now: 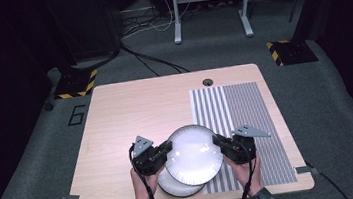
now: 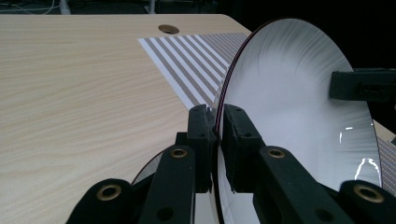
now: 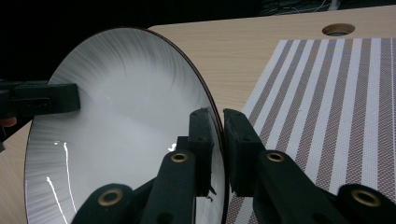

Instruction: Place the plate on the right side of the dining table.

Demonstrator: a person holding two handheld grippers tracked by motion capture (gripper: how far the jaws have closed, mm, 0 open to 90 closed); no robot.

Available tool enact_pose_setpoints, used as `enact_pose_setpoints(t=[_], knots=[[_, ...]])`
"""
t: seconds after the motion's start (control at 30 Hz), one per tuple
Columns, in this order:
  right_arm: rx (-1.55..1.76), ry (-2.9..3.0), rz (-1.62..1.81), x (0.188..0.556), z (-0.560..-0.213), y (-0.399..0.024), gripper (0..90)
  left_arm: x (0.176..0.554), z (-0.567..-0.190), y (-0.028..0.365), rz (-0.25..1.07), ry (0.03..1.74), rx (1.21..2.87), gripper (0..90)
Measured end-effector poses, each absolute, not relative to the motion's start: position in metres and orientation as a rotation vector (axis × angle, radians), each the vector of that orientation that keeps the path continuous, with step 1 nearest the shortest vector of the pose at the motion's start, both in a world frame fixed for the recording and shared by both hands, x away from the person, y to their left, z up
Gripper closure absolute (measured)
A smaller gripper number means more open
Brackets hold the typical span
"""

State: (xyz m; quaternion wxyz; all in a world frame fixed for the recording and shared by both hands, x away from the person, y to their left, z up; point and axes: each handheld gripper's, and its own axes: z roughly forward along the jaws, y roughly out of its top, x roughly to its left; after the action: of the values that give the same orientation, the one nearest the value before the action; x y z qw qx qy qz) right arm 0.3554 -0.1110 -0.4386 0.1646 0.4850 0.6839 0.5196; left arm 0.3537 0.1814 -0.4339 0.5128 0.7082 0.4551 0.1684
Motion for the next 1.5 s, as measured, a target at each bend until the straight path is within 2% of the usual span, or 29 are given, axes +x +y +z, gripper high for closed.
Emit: enact_pose_setpoints(t=[1.5], knots=[[1.417, 1.864, 1.460, 0.361, -0.422, -0.163, 80.6, 0.381, -0.418, 0.132, 0.340, 0.994, 1.769, 82.1]])
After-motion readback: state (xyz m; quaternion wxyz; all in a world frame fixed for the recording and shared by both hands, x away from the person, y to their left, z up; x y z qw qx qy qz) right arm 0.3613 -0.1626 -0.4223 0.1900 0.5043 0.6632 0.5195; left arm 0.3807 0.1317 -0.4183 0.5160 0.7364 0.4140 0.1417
